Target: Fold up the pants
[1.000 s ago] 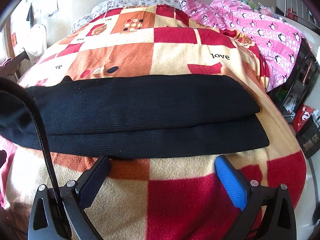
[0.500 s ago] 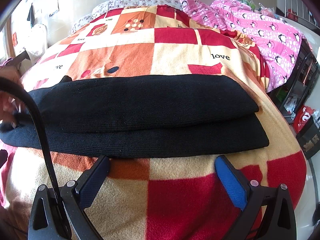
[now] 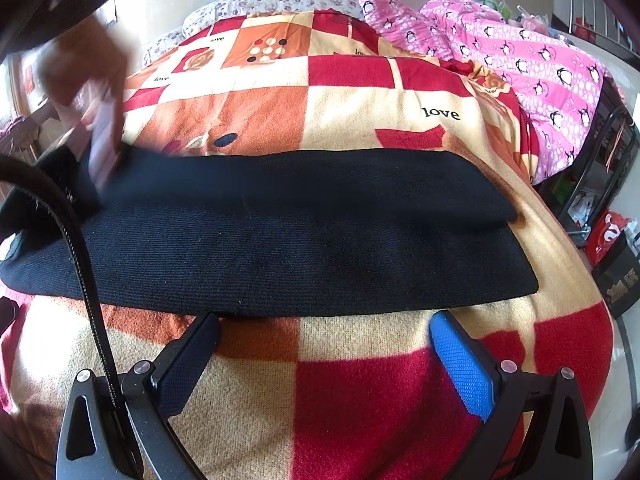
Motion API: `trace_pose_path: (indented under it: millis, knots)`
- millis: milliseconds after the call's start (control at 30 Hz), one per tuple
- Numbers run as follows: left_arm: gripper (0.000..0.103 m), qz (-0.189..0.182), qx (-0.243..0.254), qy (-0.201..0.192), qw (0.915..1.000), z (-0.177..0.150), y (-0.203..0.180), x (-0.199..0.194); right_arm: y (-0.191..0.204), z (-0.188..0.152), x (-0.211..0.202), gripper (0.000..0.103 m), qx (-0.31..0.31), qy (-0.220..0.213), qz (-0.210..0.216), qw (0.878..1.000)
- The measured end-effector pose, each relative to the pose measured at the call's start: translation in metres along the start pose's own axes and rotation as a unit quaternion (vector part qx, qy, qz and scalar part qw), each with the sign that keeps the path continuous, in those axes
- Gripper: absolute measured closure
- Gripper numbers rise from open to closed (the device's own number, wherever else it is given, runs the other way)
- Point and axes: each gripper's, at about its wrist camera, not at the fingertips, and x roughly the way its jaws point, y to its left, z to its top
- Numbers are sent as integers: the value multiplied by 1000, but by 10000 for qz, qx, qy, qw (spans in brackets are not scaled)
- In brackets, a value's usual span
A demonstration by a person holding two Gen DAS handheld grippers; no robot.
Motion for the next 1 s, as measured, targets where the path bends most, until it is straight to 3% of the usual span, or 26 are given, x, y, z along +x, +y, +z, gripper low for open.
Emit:
trace_pose_path:
  millis: [733,900,1000]
  knots:
    - [20,58,0,26,10000,0,2,2,1,-1,-3,0,-4,2,3,10000]
    - [20,-3,-189,-16,9998,2,11,-5,0,-1,-2,0,-15,-2,12,10000]
    - [20,159,-373,-218,9989,7,25,-23,1,-3,-4,0,-27,-19,22,10000]
